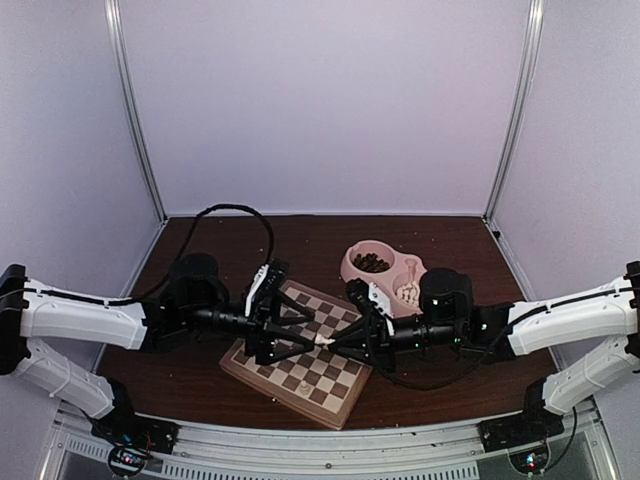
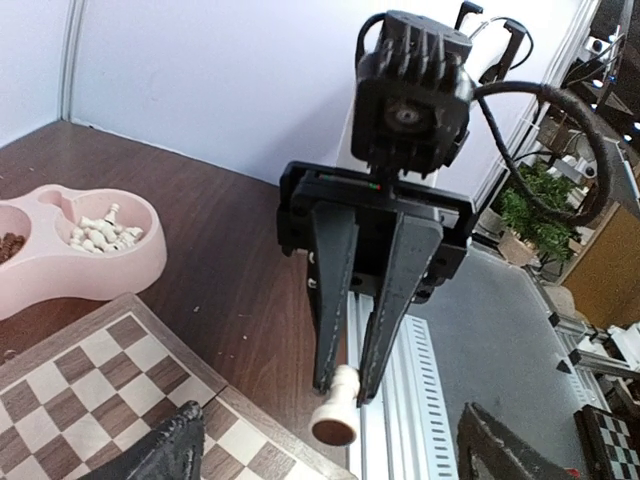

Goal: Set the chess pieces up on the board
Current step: Pass from the left arm to the right, then place the rook at h1.

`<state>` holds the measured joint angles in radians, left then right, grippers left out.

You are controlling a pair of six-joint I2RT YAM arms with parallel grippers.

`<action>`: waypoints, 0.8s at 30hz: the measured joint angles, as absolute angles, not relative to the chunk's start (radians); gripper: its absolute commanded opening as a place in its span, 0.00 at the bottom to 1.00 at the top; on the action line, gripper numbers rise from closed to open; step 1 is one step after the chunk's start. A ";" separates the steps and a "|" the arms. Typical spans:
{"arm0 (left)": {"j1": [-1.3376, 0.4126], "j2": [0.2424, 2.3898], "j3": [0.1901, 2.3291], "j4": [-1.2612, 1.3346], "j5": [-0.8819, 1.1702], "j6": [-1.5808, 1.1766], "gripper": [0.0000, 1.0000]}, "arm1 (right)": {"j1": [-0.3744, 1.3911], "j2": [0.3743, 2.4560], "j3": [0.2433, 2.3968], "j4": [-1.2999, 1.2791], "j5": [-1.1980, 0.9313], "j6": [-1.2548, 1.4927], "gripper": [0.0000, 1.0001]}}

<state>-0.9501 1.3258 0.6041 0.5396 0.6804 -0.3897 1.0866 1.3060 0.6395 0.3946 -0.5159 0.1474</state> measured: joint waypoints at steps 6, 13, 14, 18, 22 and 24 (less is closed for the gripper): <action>-0.950 1.148 0.600 0.403 0.539 -0.302 0.91 | 1.087 1.366 0.794 0.168 -0.485 0.115 0.00; -0.950 1.036 0.551 0.340 0.352 -0.233 0.91 | 1.096 1.449 1.060 -0.228 -0.457 0.117 0.00; -0.950 1.032 0.545 0.334 0.330 -0.227 0.91 | 1.099 1.455 1.087 -0.283 -0.443 0.117 0.00; -0.950 1.021 0.525 0.308 0.253 -0.203 0.91 | 1.111 1.483 1.201 -0.515 -0.369 0.109 0.00; -0.950 1.004 0.519 0.298 0.207 -0.184 0.91 | 1.129 1.531 1.290 -0.706 -0.292 0.083 0.00; -0.950 0.996 0.517 0.293 0.195 -0.180 0.90 | 1.139 1.555 1.306 -0.766 -0.254 0.073 0.00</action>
<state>-0.9501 0.9962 0.5175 0.2928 0.1951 -0.1799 1.1385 1.5547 1.3064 -0.7662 -0.2543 0.0731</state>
